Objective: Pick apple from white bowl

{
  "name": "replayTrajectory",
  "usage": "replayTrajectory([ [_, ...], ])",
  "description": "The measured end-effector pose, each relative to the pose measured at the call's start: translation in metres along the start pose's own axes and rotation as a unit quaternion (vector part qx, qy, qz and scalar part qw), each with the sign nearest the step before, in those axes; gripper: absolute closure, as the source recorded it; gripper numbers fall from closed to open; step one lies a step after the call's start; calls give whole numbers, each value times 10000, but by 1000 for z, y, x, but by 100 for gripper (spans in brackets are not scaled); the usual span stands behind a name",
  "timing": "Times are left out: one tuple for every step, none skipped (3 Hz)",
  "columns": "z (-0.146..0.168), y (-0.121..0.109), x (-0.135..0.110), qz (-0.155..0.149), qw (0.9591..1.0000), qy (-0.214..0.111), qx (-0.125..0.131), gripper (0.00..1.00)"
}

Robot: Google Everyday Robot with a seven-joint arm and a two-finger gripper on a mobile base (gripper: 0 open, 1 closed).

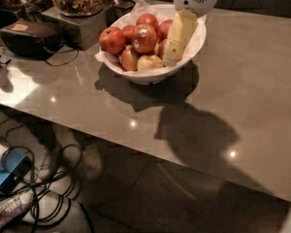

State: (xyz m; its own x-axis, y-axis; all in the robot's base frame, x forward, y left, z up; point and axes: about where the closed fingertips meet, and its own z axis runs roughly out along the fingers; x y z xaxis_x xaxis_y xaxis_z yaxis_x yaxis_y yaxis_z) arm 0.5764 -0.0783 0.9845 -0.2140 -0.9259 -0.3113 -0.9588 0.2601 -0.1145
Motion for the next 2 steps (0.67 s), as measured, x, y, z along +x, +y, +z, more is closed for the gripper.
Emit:
replayTrajectory([
  [6, -24, -36, -85, 9997, -215, -12, 0],
  [3, -33, -46, -99, 9991, -384, 152, 0],
])
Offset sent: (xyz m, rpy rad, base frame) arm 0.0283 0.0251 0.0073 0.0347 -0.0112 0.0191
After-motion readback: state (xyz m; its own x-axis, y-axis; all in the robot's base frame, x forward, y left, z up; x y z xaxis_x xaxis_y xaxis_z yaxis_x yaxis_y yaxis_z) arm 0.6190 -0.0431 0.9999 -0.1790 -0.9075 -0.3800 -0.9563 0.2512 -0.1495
